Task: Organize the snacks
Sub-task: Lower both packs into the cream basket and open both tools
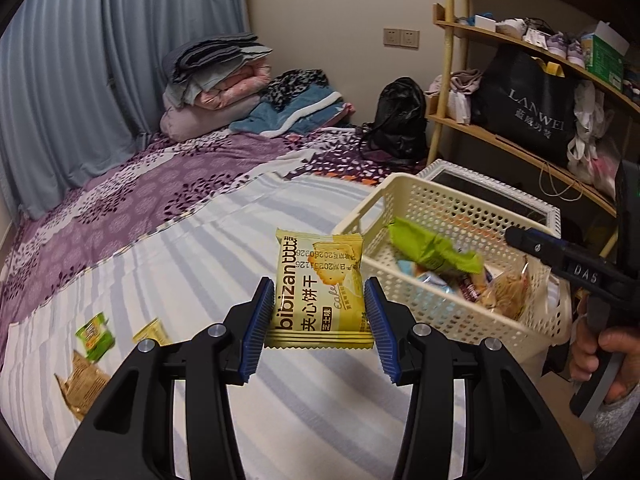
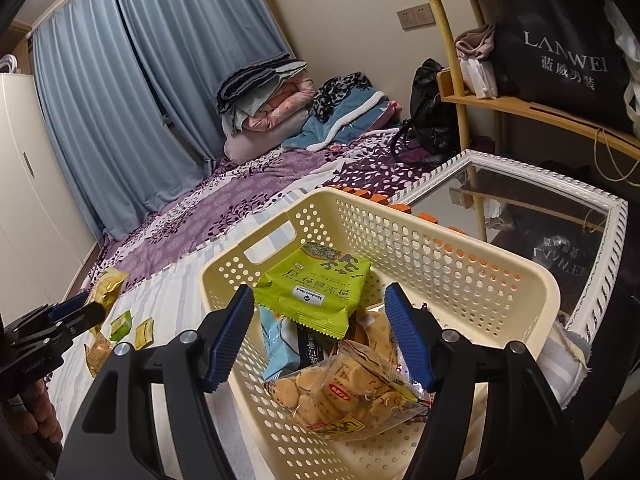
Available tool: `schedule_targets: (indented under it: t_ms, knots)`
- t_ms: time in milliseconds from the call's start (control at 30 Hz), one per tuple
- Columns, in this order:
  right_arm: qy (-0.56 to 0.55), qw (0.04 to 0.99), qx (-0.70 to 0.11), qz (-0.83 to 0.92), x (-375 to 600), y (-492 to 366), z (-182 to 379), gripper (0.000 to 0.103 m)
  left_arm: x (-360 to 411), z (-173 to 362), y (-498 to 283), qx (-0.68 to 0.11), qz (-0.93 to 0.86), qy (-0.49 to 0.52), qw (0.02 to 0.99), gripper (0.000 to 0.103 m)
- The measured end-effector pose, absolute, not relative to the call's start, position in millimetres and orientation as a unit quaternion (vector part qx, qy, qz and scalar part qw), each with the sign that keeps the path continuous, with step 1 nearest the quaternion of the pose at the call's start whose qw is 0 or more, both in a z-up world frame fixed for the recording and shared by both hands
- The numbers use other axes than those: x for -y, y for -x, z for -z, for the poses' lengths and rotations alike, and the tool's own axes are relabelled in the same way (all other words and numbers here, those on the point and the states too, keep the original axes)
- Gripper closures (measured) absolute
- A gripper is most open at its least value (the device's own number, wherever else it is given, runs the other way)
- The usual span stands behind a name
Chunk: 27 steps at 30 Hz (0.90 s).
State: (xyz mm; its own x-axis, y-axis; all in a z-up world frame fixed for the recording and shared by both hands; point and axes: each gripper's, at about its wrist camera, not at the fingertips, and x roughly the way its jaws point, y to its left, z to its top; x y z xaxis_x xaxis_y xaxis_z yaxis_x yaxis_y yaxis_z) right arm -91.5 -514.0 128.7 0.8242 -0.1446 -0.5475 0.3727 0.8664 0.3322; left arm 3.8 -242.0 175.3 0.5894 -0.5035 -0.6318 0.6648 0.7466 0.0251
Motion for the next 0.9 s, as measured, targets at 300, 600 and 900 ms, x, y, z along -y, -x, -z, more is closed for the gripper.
schedule_targets:
  t_ms: [300,600,900]
  knots:
    - [-0.217,0.93,-0.264,0.132,512,93,-122,0.035,292,-177,-7,-0.308,0.367,-0.135,0.867,0.055]
    - [-0.216,0.931,-0.265,0.13,512,96,-120,0.035,335,-172,-19,-0.309,0.389,-0.139,0.857,0.055]
    - [-0.219,0.929,-0.271,0.13,511,95,-116,0.035,351,-163,-37,-0.33,0.398,-0.11,0.849,0.034]
